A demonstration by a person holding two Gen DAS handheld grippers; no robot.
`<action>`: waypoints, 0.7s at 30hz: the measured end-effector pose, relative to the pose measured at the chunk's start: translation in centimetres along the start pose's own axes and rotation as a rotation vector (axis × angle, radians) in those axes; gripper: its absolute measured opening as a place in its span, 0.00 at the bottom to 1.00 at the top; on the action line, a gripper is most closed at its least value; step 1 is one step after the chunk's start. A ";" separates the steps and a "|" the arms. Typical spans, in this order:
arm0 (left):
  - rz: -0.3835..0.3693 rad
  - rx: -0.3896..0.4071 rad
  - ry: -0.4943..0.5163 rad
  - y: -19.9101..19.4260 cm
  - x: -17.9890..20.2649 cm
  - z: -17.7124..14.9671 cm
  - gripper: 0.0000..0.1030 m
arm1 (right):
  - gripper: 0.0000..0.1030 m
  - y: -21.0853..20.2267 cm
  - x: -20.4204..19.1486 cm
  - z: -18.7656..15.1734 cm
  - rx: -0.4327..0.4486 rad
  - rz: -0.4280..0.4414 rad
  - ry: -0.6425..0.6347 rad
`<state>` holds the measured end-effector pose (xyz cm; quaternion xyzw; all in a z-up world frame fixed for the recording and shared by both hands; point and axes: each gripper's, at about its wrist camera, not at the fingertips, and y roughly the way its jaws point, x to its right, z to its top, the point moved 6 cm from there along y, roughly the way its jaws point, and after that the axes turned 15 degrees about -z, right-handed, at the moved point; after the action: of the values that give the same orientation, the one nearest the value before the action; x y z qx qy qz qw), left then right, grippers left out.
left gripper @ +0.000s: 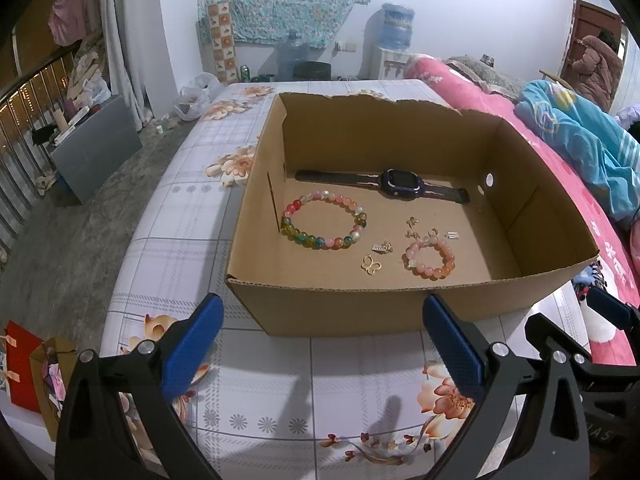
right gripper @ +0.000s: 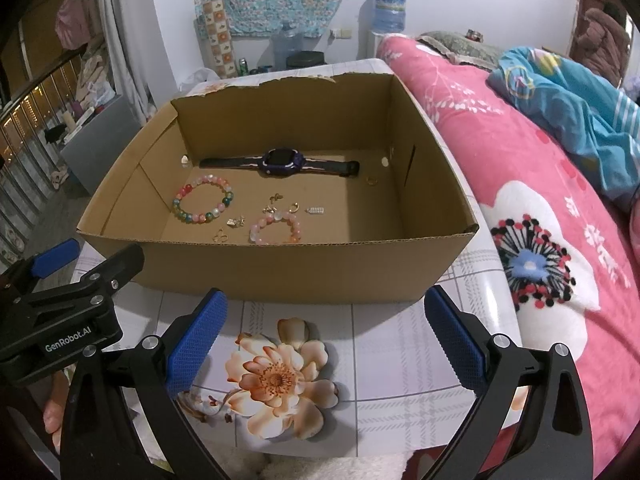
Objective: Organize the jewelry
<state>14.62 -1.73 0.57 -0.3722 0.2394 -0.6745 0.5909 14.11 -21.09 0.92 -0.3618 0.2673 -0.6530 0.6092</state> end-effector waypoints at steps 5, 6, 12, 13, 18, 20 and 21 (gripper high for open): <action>-0.005 -0.004 0.001 0.2 0.1 -0.2 0.95 | 0.92 0.0 0.0 0.0 -0.001 0.000 -0.002; -0.004 -0.004 0.001 0.2 0.1 -0.2 0.95 | 0.92 0.0 0.0 0.0 -0.001 0.001 -0.001; -0.004 -0.004 0.001 0.2 0.1 -0.2 0.95 | 0.92 0.0 0.0 0.0 -0.001 0.000 -0.001; -0.003 -0.004 0.001 0.2 0.1 -0.1 0.95 | 0.92 0.0 0.0 0.0 -0.001 -0.001 0.000; -0.003 -0.003 0.000 0.2 0.1 -0.1 0.95 | 0.92 0.0 0.0 0.0 0.000 -0.001 -0.001; -0.005 -0.004 -0.001 0.2 0.1 -0.1 0.95 | 0.92 0.0 0.0 0.0 0.000 0.000 -0.001; -0.005 -0.004 -0.001 0.2 0.0 -0.1 0.95 | 0.92 0.0 0.0 0.0 -0.001 -0.001 0.000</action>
<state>14.63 -1.82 0.36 -0.3744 0.2398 -0.6753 0.5885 14.08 -21.07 0.93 -0.3623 0.2672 -0.6532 0.6089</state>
